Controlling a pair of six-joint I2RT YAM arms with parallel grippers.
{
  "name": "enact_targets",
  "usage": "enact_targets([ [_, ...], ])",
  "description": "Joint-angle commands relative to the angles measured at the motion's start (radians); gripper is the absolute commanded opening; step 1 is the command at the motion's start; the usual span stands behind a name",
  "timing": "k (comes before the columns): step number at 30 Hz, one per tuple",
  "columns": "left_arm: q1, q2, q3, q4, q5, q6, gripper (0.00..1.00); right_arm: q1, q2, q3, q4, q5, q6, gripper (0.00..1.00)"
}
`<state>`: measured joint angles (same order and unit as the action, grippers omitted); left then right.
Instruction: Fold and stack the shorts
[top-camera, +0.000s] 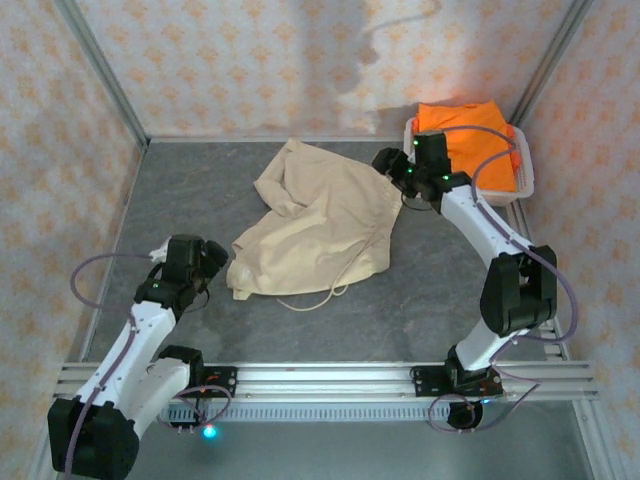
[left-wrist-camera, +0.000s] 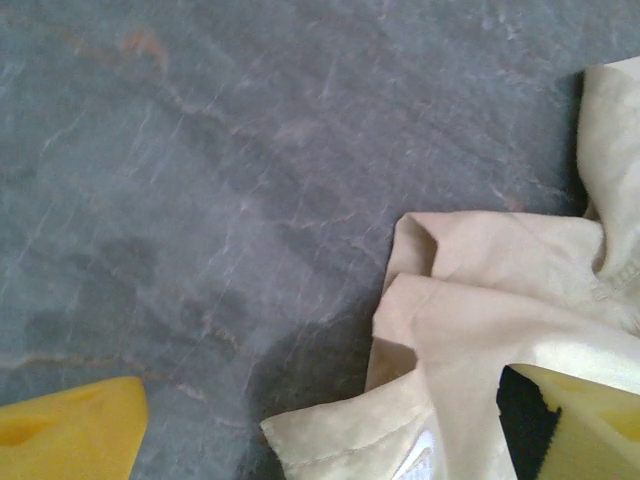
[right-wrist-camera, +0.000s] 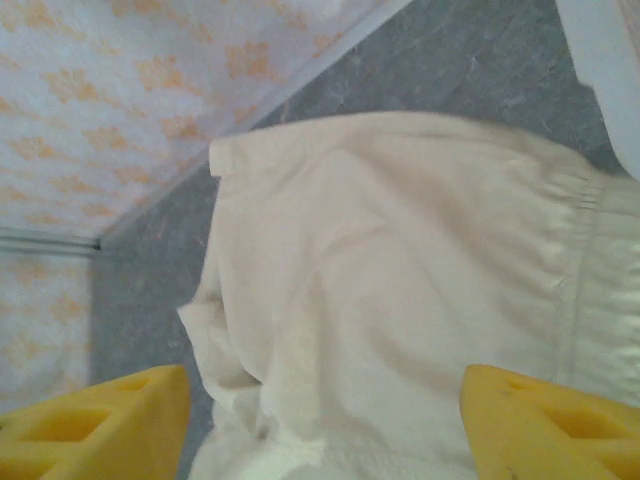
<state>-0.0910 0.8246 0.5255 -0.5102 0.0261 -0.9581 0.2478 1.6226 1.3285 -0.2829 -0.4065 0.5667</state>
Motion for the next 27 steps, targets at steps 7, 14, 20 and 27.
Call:
enact_targets([
  [7, -0.07, -0.03, -0.133, 0.069, 0.134, -0.348, 0.79, 0.011, -0.35, -0.361, -0.012, 0.094, 0.077, 0.68],
  [14, -0.109, 0.082, -0.107, 0.134, 0.182, -0.394, 0.66, 0.011, -0.523, -0.565, 0.027, 0.117, 0.15, 0.62],
  [20, -0.115, 0.184, -0.107, 0.216, 0.216, -0.414, 0.54, 0.011, -0.569, -0.644, 0.037, 0.082, 0.193, 0.61],
  [27, -0.115, 0.253, -0.058, 0.239, 0.181, -0.353, 0.29, 0.013, -0.628, -0.773, 0.073, 0.012, 0.314, 0.6],
])
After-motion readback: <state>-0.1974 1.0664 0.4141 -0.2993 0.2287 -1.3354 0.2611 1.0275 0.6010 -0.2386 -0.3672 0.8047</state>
